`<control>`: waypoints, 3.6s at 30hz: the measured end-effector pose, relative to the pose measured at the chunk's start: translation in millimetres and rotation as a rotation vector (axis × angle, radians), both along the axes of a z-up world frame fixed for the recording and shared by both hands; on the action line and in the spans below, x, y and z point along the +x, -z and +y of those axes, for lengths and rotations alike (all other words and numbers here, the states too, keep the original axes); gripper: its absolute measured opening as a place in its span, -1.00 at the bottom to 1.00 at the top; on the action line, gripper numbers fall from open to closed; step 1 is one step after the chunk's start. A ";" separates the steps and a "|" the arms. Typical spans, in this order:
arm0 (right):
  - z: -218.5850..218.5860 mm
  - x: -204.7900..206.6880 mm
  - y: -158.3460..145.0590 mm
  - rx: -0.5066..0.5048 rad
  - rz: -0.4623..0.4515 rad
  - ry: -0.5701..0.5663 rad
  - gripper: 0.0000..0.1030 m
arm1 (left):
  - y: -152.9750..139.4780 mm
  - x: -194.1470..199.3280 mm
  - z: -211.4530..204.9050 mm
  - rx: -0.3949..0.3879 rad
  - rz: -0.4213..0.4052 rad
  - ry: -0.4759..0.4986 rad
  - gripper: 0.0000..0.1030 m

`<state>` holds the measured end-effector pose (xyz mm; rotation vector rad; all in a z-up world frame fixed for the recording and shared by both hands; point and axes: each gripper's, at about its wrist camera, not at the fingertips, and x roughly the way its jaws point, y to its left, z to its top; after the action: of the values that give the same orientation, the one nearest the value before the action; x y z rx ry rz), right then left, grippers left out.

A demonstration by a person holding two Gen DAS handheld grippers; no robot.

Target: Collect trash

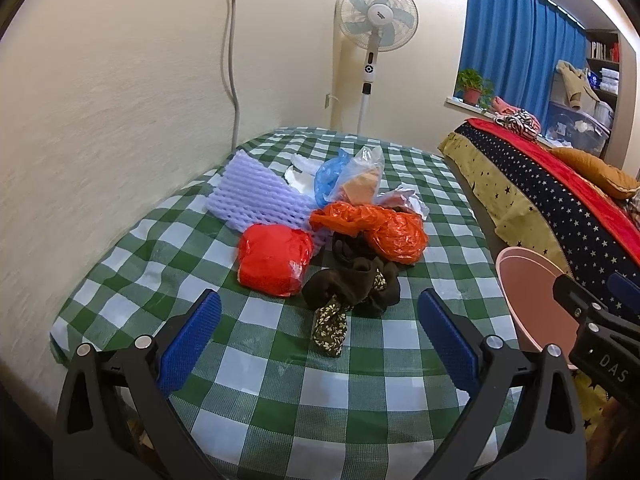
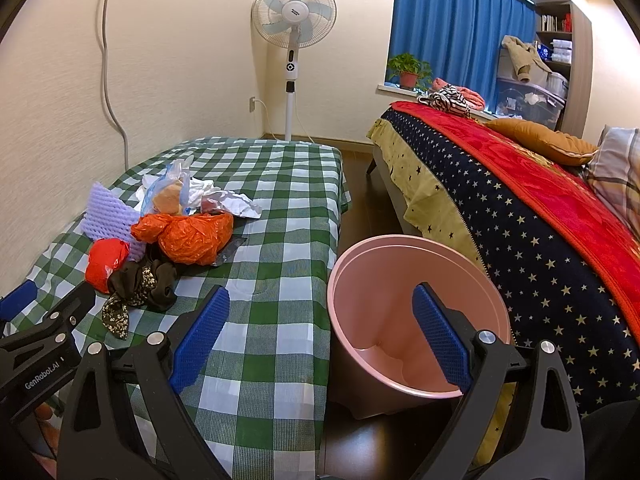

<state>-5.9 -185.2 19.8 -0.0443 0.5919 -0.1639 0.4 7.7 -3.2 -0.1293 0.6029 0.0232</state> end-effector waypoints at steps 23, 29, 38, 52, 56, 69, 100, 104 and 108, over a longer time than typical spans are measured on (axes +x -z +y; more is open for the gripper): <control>1.2 0.2 -0.7 0.000 0.000 -0.001 0.77 | 0.0 -0.6 -1.9 0.016 0.006 -0.005 0.85; 1.9 0.8 -0.2 0.000 0.001 -0.003 0.77 | 0.0 -0.6 -1.9 0.017 0.006 -0.005 0.85; 1.4 0.6 2.2 0.017 0.003 -0.017 0.76 | 0.2 -0.6 0.6 0.010 0.012 -0.020 0.85; 6.2 34.0 9.3 0.205 0.045 -0.134 -0.26 | 8.1 19.8 23.4 -0.041 0.039 -0.090 0.10; 12.3 57.1 14.3 0.254 0.060 -0.154 -0.27 | 12.6 33.7 27.0 -0.036 0.052 -0.104 0.10; 42.0 133.2 47.1 0.404 0.128 -0.249 0.23 | 30.0 82.8 36.6 -0.052 0.114 -0.133 0.39; 45.9 115.5 33.4 0.373 0.096 -0.316 -0.73 | 27.7 77.4 40.5 -0.071 0.127 -0.114 0.24; 41.5 103.0 24.4 0.350 0.074 -0.309 -0.75 | 19.8 72.1 34.9 -0.065 0.103 -0.089 0.24; 36.5 89.4 13.1 0.317 0.055 -0.296 -0.75 | 13.3 66.1 26.7 -0.054 0.081 -0.058 0.24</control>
<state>83.5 -148.8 6.7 0.1704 0.6537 0.2199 66.5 34.4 -16.4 -0.1989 0.6804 0.0686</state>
